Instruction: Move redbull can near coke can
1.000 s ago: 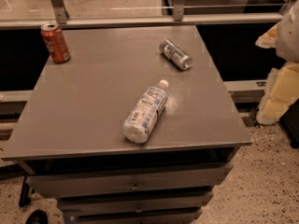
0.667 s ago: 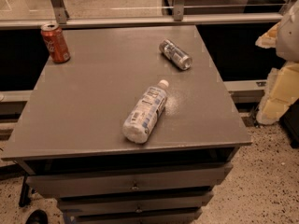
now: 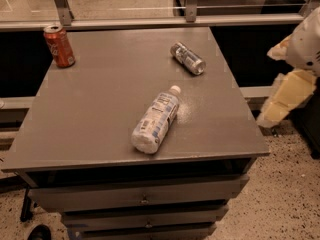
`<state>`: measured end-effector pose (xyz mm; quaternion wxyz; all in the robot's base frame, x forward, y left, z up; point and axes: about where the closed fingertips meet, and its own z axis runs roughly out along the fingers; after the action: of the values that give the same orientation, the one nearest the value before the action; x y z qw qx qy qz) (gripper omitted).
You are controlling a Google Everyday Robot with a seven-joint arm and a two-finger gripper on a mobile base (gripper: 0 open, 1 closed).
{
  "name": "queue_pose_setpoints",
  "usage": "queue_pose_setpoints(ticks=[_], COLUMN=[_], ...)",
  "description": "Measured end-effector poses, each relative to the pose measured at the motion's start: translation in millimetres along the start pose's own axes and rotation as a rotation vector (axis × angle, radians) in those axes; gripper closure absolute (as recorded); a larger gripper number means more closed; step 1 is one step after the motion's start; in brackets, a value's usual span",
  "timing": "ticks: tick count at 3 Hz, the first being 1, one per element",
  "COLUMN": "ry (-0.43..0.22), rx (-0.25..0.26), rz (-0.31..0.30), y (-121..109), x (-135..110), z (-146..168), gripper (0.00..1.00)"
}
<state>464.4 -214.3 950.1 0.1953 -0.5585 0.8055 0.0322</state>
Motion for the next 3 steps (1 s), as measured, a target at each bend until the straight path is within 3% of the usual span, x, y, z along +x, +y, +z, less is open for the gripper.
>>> queue_pose_setpoints(ticks=[1, 2, 3], ry=[-0.124, -0.253, -0.372], rx=[-0.027, -0.021, 0.026], rz=[0.126, 0.236, 0.3], y=[-32, -76, -110], x=[-17, -43, -78], z=[50, 88, 109], gripper=[0.0, 0.0, 0.0])
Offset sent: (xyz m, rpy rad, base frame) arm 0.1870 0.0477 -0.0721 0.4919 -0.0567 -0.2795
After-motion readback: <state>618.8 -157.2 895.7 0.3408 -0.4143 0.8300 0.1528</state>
